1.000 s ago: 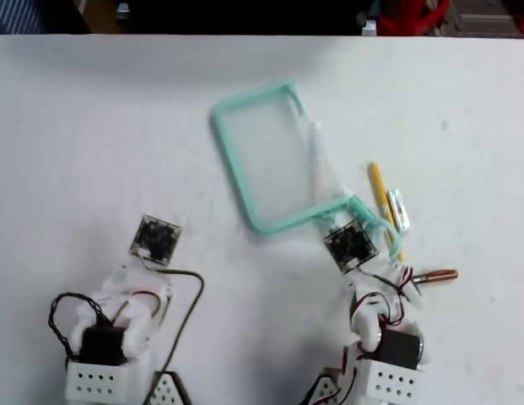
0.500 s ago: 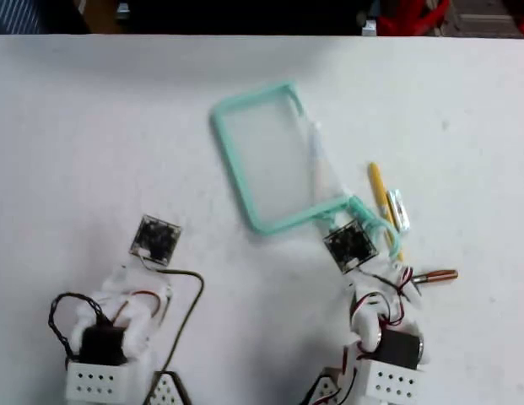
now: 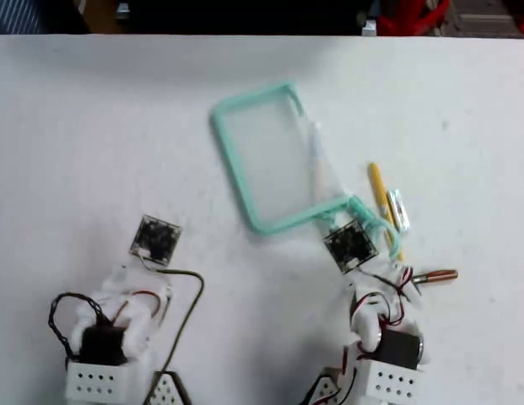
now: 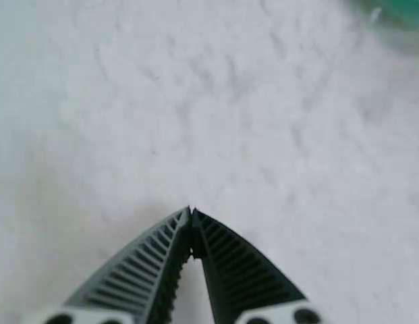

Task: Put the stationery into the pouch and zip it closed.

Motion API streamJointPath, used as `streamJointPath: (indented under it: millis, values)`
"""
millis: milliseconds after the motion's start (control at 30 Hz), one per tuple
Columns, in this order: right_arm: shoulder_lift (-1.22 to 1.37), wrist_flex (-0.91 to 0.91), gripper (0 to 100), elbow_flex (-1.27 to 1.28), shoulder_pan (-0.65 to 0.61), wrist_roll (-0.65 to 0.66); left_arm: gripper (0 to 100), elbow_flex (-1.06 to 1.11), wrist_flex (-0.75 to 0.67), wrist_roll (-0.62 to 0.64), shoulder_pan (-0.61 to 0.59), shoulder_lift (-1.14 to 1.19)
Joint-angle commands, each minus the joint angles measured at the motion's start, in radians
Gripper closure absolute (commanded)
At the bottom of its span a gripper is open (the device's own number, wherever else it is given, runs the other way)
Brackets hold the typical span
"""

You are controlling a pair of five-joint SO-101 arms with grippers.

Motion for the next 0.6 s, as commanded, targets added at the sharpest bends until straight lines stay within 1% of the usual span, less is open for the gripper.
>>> streamJointPath:
  millis: [0,567]
  values:
    - [-0.012,-0.021,97.8,0.006,0.001,0.009,98,-0.008,0.005,0.008,0.015,0.001]
    - [-0.012,-0.021,97.8,0.006,0.001,0.009,98,-0.008,0.005,0.009,0.016,0.001]
